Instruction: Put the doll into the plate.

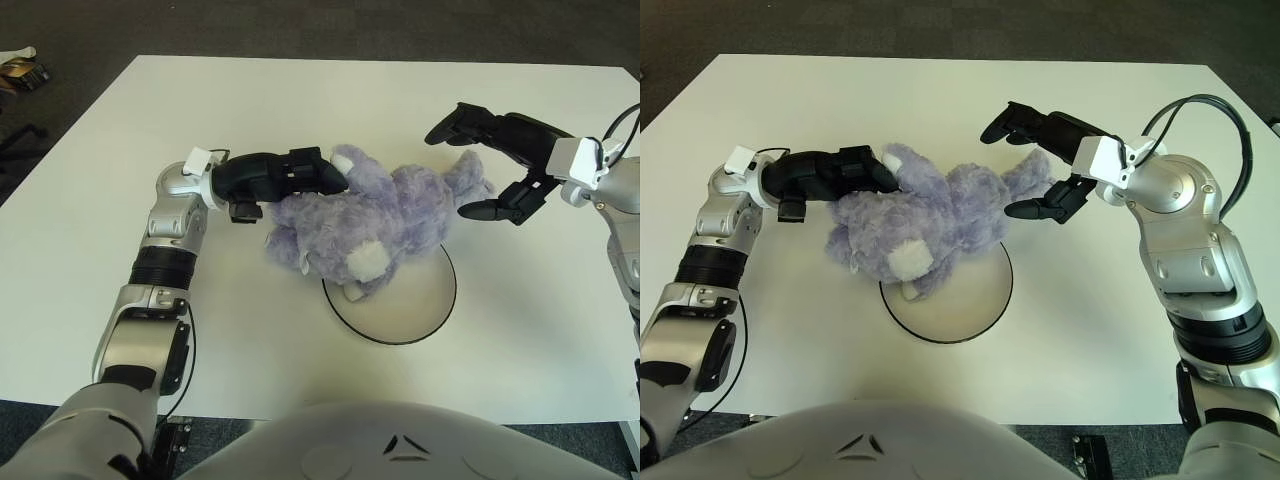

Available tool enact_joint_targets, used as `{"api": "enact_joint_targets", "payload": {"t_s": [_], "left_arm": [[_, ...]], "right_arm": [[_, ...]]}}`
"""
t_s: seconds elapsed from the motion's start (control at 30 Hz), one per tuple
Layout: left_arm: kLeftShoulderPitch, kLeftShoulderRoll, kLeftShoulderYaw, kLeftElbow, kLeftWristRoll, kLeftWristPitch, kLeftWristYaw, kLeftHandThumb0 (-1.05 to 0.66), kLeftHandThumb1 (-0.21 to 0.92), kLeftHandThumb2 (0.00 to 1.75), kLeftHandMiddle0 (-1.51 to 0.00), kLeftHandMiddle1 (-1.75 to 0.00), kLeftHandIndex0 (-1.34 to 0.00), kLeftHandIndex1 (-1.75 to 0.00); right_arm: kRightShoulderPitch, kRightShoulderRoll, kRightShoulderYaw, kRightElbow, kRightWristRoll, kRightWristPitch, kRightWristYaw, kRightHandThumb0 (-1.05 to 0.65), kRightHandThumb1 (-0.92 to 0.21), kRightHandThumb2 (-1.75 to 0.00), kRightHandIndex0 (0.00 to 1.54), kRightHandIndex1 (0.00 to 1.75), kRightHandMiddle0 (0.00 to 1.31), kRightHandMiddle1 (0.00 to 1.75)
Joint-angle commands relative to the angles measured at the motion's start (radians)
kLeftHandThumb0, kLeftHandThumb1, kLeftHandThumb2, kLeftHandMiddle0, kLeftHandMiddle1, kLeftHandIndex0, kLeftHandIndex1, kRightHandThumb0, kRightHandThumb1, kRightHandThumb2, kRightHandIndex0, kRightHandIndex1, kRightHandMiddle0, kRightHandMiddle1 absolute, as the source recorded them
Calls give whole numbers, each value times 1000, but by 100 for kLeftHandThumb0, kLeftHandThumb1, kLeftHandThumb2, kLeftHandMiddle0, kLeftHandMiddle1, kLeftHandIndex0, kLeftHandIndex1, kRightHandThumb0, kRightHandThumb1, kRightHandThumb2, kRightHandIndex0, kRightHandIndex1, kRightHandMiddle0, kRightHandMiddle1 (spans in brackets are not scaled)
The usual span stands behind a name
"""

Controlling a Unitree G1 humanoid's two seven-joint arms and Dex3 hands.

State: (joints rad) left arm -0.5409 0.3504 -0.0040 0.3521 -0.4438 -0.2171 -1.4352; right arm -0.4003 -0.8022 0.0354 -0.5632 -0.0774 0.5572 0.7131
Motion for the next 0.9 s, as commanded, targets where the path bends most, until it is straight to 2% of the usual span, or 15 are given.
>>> {"api": "enact_joint_targets", "payload": {"t_s": [0.0,0.2,0.3,0.43,0.6,0.7,0.87], "left_arm": [[-1,4,-2,-7,17,-23,22,-95,92,46,-11,-71,0,-92],[-12,11,-12,3,39,-21,50,-95,92,46,-11,-70,0,-97],[-12,16,-13,2,52,-18,72,-93,92,45,-13,-71,0,-101],[3,15,-5,-6,137,-124,172,-89,91,43,-17,-80,0,-107],[15,15,13,17,308,-324,381,-81,85,53,-20,-92,0,-115],[23,-14,39,29,379,-354,552,-75,81,62,-23,-97,0,-121],[13,-43,44,59,412,-354,699,-66,75,75,-30,-100,-4,-129]], "right_arm": [[-3,-4,-10,-14,13,27,4,-59,-26,-94,3,57,0,98],[-19,1,2,-14,11,42,-7,-56,-23,-99,3,55,0,98],[-4,-5,-19,-5,29,24,3,-58,-25,-97,4,55,0,98],[11,4,-27,-9,24,10,-16,-58,-27,-97,6,56,0,100],[3,24,-3,-27,-41,31,-89,-60,-30,-95,7,57,0,102],[15,30,21,-47,-126,41,-158,-64,-36,-90,8,59,0,105],[32,34,40,-49,-223,3,-229,-69,-49,-81,15,69,0,114]]}}
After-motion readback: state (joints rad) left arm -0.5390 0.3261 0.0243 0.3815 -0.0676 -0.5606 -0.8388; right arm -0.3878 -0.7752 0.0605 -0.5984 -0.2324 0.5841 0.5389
